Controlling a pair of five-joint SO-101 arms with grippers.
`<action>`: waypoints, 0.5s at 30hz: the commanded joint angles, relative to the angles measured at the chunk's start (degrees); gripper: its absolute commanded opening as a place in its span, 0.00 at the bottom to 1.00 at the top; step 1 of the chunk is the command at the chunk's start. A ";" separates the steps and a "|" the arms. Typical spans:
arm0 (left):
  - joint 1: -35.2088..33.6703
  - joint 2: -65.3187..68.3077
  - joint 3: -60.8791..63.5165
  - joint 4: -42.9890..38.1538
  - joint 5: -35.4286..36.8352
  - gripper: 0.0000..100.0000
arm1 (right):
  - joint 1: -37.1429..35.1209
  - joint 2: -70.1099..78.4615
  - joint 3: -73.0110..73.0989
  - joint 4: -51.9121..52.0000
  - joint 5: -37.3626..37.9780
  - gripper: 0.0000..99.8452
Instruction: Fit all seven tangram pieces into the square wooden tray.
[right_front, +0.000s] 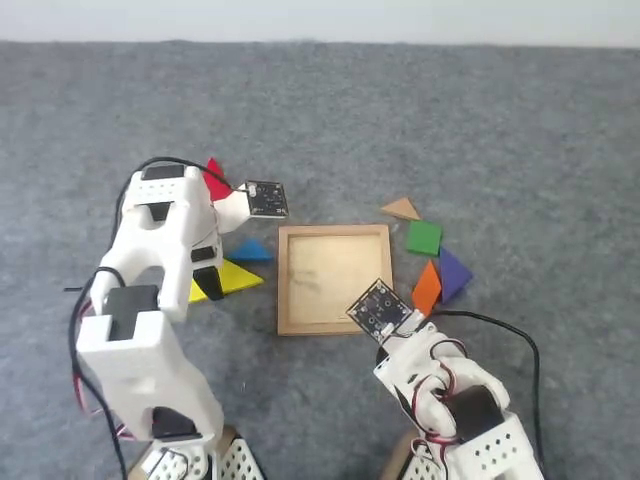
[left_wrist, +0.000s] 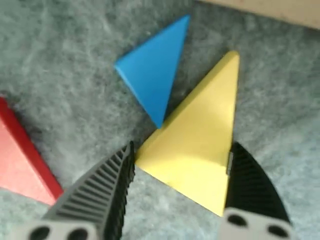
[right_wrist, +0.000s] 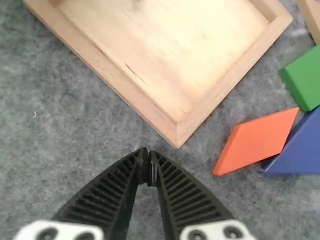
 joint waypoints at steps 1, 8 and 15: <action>-0.53 -0.26 -0.22 -0.62 0.53 0.24 | 0.84 -0.84 0.88 -1.01 0.44 0.01; -0.35 -0.26 -0.13 -0.62 0.53 0.24 | 0.84 -0.84 0.88 -1.10 0.44 0.01; -0.53 -0.35 -0.04 -0.35 0.53 0.15 | 0.84 -0.84 0.88 -1.10 0.44 0.01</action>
